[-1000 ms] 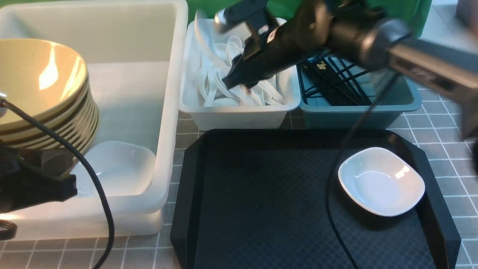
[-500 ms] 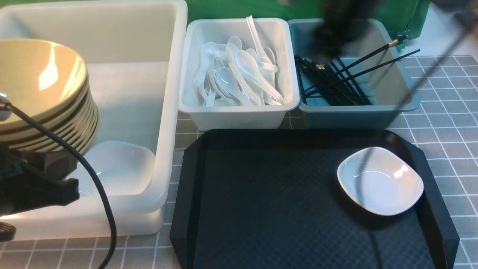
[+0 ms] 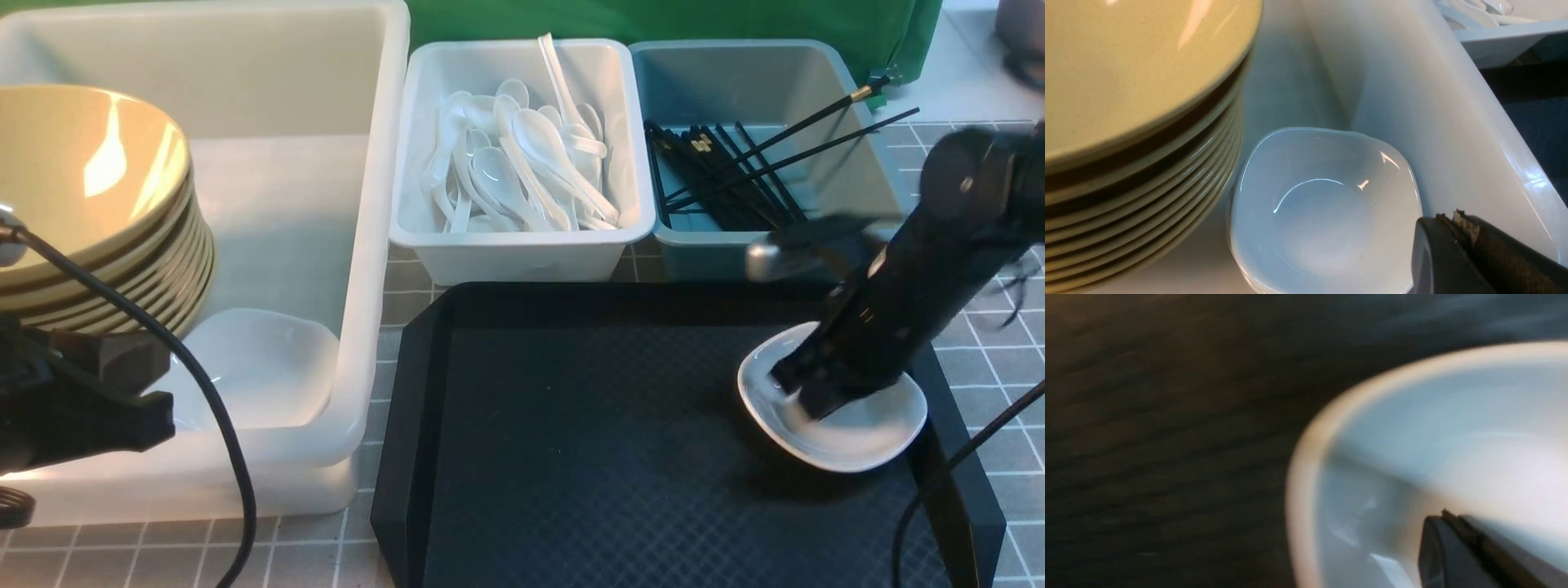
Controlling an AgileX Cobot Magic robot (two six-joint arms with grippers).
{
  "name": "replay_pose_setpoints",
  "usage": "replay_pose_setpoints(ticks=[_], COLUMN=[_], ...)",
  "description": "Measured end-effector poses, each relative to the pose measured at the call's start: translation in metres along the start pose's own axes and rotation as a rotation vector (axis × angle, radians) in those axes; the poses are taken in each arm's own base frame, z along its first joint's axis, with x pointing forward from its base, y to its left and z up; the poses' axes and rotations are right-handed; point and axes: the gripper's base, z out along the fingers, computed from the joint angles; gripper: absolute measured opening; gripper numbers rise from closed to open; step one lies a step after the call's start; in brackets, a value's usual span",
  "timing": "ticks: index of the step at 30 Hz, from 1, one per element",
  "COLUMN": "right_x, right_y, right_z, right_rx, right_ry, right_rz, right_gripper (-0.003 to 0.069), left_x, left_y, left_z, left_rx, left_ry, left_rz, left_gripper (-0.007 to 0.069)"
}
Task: On grey table put chopsticks spoon bowls plates into blue grey white boxes.
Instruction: 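Reach for and grasp the small white dish on the black tray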
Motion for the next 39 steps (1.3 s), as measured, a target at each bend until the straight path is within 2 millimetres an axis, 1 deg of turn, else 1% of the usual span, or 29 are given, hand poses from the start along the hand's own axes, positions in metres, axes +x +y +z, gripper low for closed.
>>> replay_pose_setpoints(ticks=[1, 2, 3, 5, 7, 8, 9, 10, 12, 13, 15, 16, 17, 18, 19, 20, 21, 22, 24, 27, 30, 31, 32, 34, 35, 36, 37, 38, 39], right_x=[-0.001, -0.002, -0.006, -0.009, -0.013, -0.018, -0.019, -0.022, -0.027, -0.027, -0.028, -0.027, -0.026, -0.025, -0.021, -0.021, -0.017, -0.016, -0.012, -0.009, -0.011, -0.011, -0.011, -0.011, -0.011, -0.011, -0.011, -0.011, -0.012], right_y=[0.007, 0.008, 0.021, 0.031, 0.034, 0.035, 0.034, 0.031, 0.018, 0.017, 0.0, -0.004, -0.01, -0.012, -0.021, -0.021, -0.025, -0.025, -0.024, -0.018, -0.014, -0.013, -0.012, -0.009, -0.007, -0.007, -0.001, -0.001, 0.002], right_z=[0.002, 0.002, 0.005, 0.005, 0.002, -0.006, -0.007, -0.013, -0.026, -0.027, -0.034, -0.035, -0.035, -0.035, -0.03, -0.03, -0.024, -0.021, -0.012, -0.005, -0.004, -0.006, -0.008, -0.019, -0.026, -0.027, -0.05, -0.052, -0.065], right_rx=[-0.026, -0.03, -0.063, -0.077, -0.071, -0.046, -0.035, -0.003, 0.094, 0.094, 0.172, 0.181, 0.192, 0.193, 0.205, 0.205, 0.201, 0.196, 0.151, 0.077, 0.03, 0.023, 0.018, 0.011, 0.01, 0.01, 0.012, 0.014, 0.013], right_ry=[-0.01, -0.015, -0.043, -0.053, -0.052, -0.042, -0.038, -0.023, 0.009, 0.009, 0.025, 0.026, 0.029, 0.029, 0.03, 0.028, 0.034, 0.04, 0.06, 0.066, 0.051, 0.042, 0.034, 0.007, -0.011, -0.015, -0.074, -0.082, -0.119], right_rz=[-0.014, -0.017, -0.039, -0.07, -0.1, -0.134, -0.139, -0.149, -0.144, -0.137, -0.086, -0.072, -0.05, -0.041, -0.01, -0.008, 0.006, 0.01, 0.02, 0.016, 0.012, 0.011, 0.01, 0.001, -0.001, -0.003, -0.015, -0.02, -0.032], right_gripper=[0.0032, 0.0032, 0.0032, 0.0034, 0.0039, 0.0059, 0.0062, 0.0088, 0.017, 0.0178, 0.0307, 0.0335, 0.038, 0.0397, 0.0465, 0.047, 0.0496, 0.0499, 0.0485, 0.0405, 0.0245, 0.019, 0.0163, 0.0139, 0.0119, 0.0119, 0.0076, 0.0071, 0.0067], left_x=[0.0, 0.0, 0.0, 0.0, 0.0, -0.001, -0.001, -0.001, -0.001, -0.001, 0.0, 0.002, 0.003, 0.003, 0.006, 0.006, 0.007, 0.007, 0.006, 0.006, 0.006, 0.005, 0.005, 0.005, 0.005, 0.005, 0.007, 0.008, 0.008], left_y=[0.0, 0.0, 0.0, 0.0, 0.0, 0.0, 0.0, 0.0, 0.0, 0.0, 0.001, 0.001, 0.001, 0.001, 0.001, 0.001, 0.001, 0.001, 0.002, 0.001, 0.0, -0.001, -0.001, -0.004, -0.005, -0.006, -0.01, -0.01, -0.011], left_z=[0.0, 0.0, 0.0, 0.0, 0.0, 0.0, 0.0, 0.0, 0.0, 0.0, 0.001, 0.001, 0.002, 0.002, 0.004, 0.004, 0.004, 0.004, 0.004, 0.004, 0.002, -0.003, -0.005, -0.017, -0.026, -0.03, -0.048, -0.051, -0.056], left_rx=[0.0, -0.001, -0.001, -0.002, -0.002, -0.004, -0.004, -0.004, -0.004, -0.004, -0.005, -0.006, -0.006, -0.007, -0.007, -0.007, -0.007, -0.007, -0.009, -0.002, 0.0, -0.001, -0.002, -0.012, -0.022, -0.025, -0.04, -0.044, -0.049], left_ry=[-0.001, -0.002, -0.002, -0.005, -0.005, -0.008, -0.008, -0.008, -0.008, -0.008, -0.007, -0.005, 0.0, -0.001, 0.008, 0.008, 0.01, 0.009, 0.002, -0.001, -0.014, -0.032, -0.044, -0.092, -0.131, -0.145, -0.222, -0.238, -0.26], left_rz=[0.002, 0.003, 0.005, 0.017, 0.021, 0.026, 0.026, 0.029, 0.029, 0.029, 0.028, 0.027, 0.026, 0.026, 0.023, 0.023, 0.023, 0.022, 0.019, 0.01, 0.026, 0.039, 0.045, 0.082, 0.107, 0.114, 0.147, 0.154, 0.164], left_gripper=[-0.0011, -0.0011, -0.0011, -0.0011, -0.0011, -0.0011, -0.0011, -0.0011, -0.0011, -0.0011, -0.0011, -0.0011, -0.0011, -0.0011, -0.0011, -0.0011, -0.0011, -0.0011, -0.0011, -0.0011, -0.0011, -0.0011, -0.0011, -0.0011, -0.0011, -0.0011, -0.0011, -0.0011, -0.0011])
